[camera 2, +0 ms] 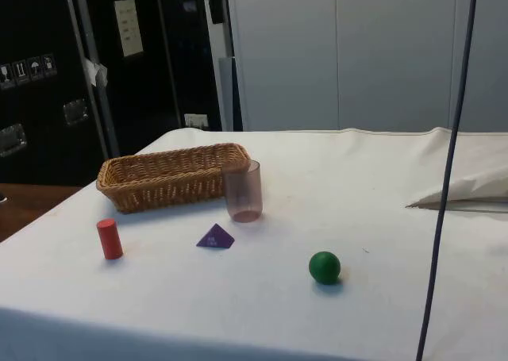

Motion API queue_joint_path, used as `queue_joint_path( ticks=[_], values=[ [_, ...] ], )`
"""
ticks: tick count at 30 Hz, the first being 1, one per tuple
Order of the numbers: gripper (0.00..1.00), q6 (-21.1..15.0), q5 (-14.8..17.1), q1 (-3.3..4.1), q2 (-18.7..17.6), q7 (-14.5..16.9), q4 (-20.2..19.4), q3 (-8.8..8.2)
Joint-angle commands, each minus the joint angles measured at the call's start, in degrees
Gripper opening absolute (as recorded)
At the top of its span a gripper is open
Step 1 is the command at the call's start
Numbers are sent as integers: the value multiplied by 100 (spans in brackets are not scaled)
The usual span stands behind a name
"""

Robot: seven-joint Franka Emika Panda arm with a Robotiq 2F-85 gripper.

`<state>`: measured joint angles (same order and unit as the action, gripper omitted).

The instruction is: Pick up the triangular block and place it into the basket.

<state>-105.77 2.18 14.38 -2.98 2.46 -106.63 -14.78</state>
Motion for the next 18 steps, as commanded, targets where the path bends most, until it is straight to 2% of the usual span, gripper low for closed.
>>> queue_joint_path(
  ticks=[1, 6, 10, 13, 14, 15, 18],
  values=[
    [100, -23, -11, 34, -11, -92, 17, 34],
    [100, -11, 0, 11, 0, -172, 0, 138],
    [100, -74, -34, 40, 69, -361, -86, 235],
    [100, -80, -40, 40, 92, -453, -120, 304],
    [100, -11, 0, 17, 40, -401, -63, 309],
    [100, -80, -40, 40, 97, -487, -132, 327],
    [100, -92, -46, 40, 115, -607, -178, 418]
  ],
)
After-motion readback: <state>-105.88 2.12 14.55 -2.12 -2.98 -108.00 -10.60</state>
